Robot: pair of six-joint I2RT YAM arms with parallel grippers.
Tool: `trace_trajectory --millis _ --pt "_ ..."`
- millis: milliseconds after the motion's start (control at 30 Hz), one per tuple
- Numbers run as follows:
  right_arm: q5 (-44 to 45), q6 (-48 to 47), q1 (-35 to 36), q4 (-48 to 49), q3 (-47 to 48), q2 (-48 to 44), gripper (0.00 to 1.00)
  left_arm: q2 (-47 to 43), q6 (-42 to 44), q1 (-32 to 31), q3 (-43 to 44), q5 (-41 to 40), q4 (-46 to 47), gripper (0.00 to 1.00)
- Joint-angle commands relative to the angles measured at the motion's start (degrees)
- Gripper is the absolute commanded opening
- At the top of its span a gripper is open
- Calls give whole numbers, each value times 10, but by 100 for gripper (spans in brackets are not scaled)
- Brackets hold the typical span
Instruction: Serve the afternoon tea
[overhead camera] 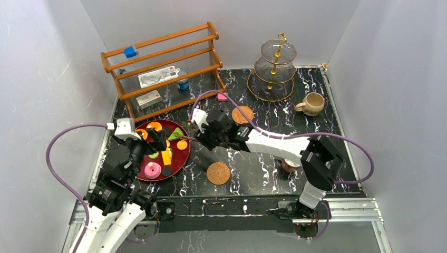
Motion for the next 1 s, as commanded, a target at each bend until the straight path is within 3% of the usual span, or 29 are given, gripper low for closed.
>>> trace_trajectory --millis 0,500,767,967 --pt "0 -54 4 34 33 8 59 -6 1 -2 -1 -20 9 96" --pt "14 -77 23 31 59 56 58 -9 0 -2 0 -22 5 95" --pt "38 -79 32 36 69 66 49 -19 0 -2 -2 -28 7 95" --pt "55 -75 39 32 67 56 48 -15 3 -2 -3 -25 8 95"
